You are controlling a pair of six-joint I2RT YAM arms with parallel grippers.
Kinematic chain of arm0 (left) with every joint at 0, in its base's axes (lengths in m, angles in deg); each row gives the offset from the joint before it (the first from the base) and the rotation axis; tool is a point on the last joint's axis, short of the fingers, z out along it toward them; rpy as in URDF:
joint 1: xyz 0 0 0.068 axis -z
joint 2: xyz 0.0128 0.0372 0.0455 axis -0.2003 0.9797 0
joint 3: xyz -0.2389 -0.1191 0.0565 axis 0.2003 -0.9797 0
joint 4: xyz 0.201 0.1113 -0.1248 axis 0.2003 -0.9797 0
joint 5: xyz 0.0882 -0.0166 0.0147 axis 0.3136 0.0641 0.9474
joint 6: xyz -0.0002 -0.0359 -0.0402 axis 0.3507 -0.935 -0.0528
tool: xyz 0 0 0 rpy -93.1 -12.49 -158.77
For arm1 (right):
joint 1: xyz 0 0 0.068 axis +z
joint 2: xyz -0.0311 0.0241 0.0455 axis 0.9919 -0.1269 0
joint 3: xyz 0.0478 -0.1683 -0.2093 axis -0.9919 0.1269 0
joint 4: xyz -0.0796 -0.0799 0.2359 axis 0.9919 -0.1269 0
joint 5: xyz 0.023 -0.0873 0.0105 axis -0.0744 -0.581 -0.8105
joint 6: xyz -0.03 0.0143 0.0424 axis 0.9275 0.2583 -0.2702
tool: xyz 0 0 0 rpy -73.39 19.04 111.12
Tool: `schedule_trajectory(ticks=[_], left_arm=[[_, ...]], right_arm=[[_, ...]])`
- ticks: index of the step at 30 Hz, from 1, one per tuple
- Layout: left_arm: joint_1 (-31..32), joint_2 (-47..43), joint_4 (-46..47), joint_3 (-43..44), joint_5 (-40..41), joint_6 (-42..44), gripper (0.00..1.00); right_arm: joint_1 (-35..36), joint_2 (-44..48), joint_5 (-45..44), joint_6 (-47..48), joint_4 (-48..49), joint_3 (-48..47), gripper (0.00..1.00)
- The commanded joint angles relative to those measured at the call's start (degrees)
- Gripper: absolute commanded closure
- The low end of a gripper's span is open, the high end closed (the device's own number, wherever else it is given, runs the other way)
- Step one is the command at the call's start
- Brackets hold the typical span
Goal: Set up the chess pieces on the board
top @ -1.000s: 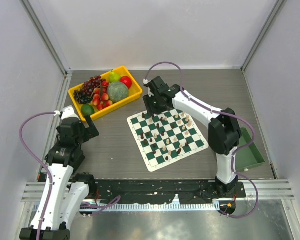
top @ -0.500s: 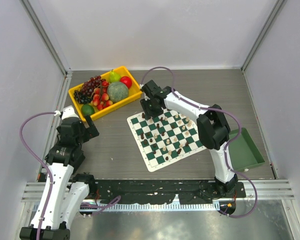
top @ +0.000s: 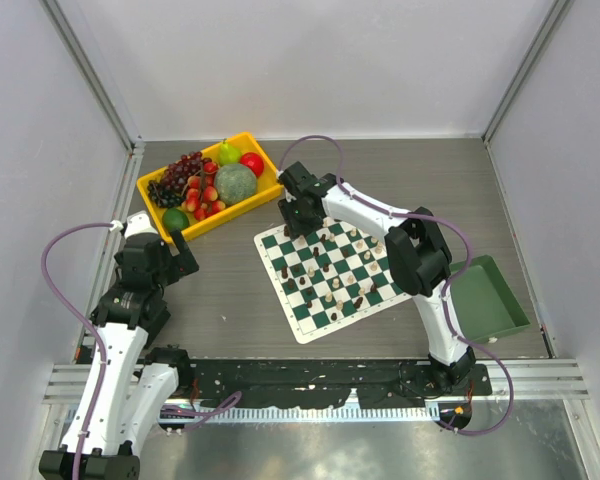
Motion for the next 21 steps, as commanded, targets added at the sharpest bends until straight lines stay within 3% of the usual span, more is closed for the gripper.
schedule_trajectory(ticks=[1,21], left_arm=[[-0.3,0.0,0.8,0.2,0.6,-0.4,0.01],[-0.3,0.0,0.7,-0.1,0.3,-0.5,0.01]], right_arm=[[0.3,-0.2,-3.5,-0.9,-0.7,-2.6,0.56],[0.4,-1.2,-3.2,-1.0,-0.3,-1.7,0.6]])
